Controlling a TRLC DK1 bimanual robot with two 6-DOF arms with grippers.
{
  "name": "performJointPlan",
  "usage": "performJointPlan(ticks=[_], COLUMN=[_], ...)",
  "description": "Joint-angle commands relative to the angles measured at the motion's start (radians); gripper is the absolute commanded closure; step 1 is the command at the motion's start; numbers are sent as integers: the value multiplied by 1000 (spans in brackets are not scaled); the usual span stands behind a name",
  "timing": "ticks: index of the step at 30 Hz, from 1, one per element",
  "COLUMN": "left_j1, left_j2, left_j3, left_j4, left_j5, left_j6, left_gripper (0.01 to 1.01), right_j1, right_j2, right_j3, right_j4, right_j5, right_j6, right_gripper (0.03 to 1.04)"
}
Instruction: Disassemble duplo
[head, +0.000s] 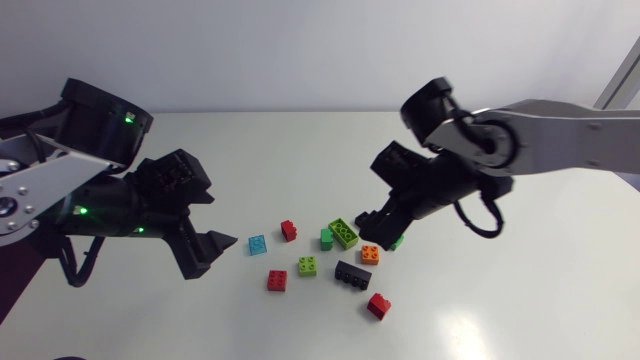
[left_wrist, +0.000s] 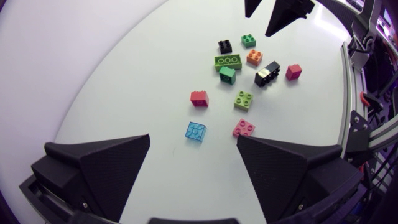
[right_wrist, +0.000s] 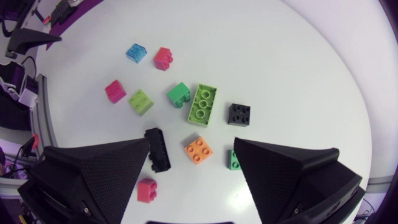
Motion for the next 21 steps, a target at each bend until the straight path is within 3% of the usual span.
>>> performJointPlan(ticks=[1, 10, 17, 21], left_j1=[-12, -81, -88, -84], left_j2=[-57, -190, -296, -339], left_j3=[30, 0, -31, -59], left_j4=[-39, -126, -163, -166], left_j5=[14, 14, 14, 14], left_j6=[-52, -161, -216, -236], left_gripper=[54, 54, 54, 54], right_j1=[-5, -46, -76, -82], right_j2=[-168, -599, -753, -785], right_j3=[-78, -138, -100, -92], right_j4=[-62, -334, -472, -500], right_j5=[-13, -58, -58, -58], right_j6=[41, 74, 71, 71], right_gripper=[67, 67, 67, 67])
